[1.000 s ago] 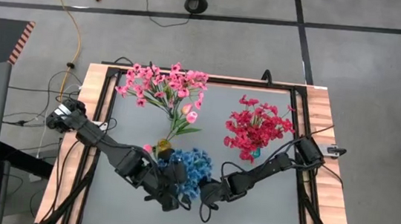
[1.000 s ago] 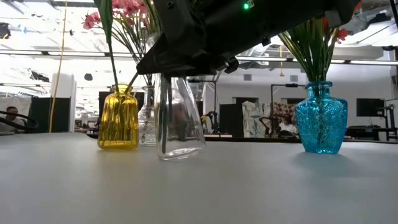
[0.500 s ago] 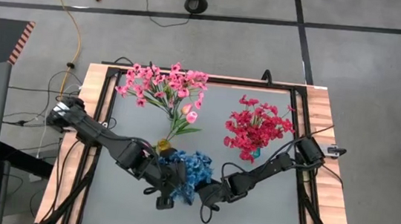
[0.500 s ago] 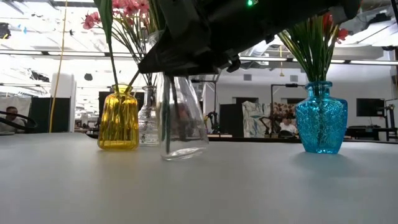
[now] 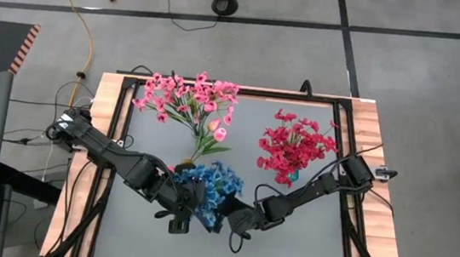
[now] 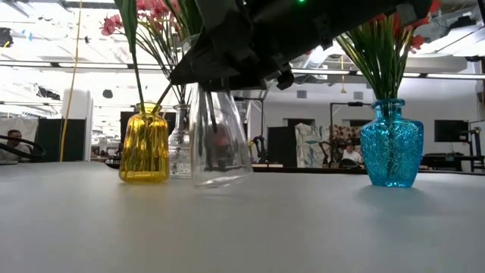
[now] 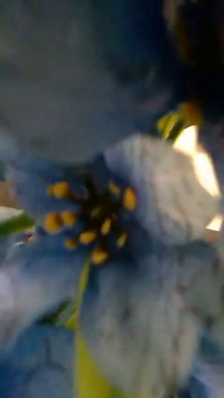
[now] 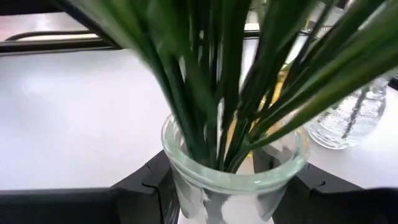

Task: Sort flowers into vase by color
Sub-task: Adjust the blue flowers in the bottom transparent vase

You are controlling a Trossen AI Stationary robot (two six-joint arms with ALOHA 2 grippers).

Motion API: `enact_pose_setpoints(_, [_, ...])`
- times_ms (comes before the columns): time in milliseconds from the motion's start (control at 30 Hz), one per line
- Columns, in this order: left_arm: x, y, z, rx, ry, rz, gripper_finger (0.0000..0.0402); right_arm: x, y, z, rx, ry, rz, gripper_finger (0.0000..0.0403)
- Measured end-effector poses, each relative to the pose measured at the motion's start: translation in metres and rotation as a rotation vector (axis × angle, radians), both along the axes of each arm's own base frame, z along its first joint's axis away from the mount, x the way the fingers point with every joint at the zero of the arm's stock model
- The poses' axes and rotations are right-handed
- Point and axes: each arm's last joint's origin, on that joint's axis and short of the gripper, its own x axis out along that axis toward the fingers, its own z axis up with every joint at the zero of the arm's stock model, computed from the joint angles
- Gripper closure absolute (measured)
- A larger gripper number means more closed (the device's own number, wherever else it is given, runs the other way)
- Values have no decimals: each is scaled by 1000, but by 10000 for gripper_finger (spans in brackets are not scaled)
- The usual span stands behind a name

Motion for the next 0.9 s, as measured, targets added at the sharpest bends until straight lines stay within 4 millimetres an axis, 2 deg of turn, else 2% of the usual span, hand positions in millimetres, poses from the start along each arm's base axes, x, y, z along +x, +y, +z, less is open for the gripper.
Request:
enact_pose_setpoints(167, [0, 2, 2, 0, -2, -31, 180, -3, -3, 6, 8, -4, -52, 199])
enact_pose_setpoints(367, [-4, 2, 14, 64, -87, -138, 181, -7, -3, 1, 55, 27, -82, 199])
enact_pose_setpoints(567, [-6, 9, 21, 132, -136, -87, 180, -15, -2, -7, 99, 14, -128, 199])
enact_pose_setpoints(667, [-1, 10, 18, 154, -148, -59, 180, -17, 0, -8, 91, 15, -130, 199])
enact_pose_setpoints(900, [14, 14, 18, 83, -199, -49, 180, -24, 2, -6, 22, 38, -178, 199])
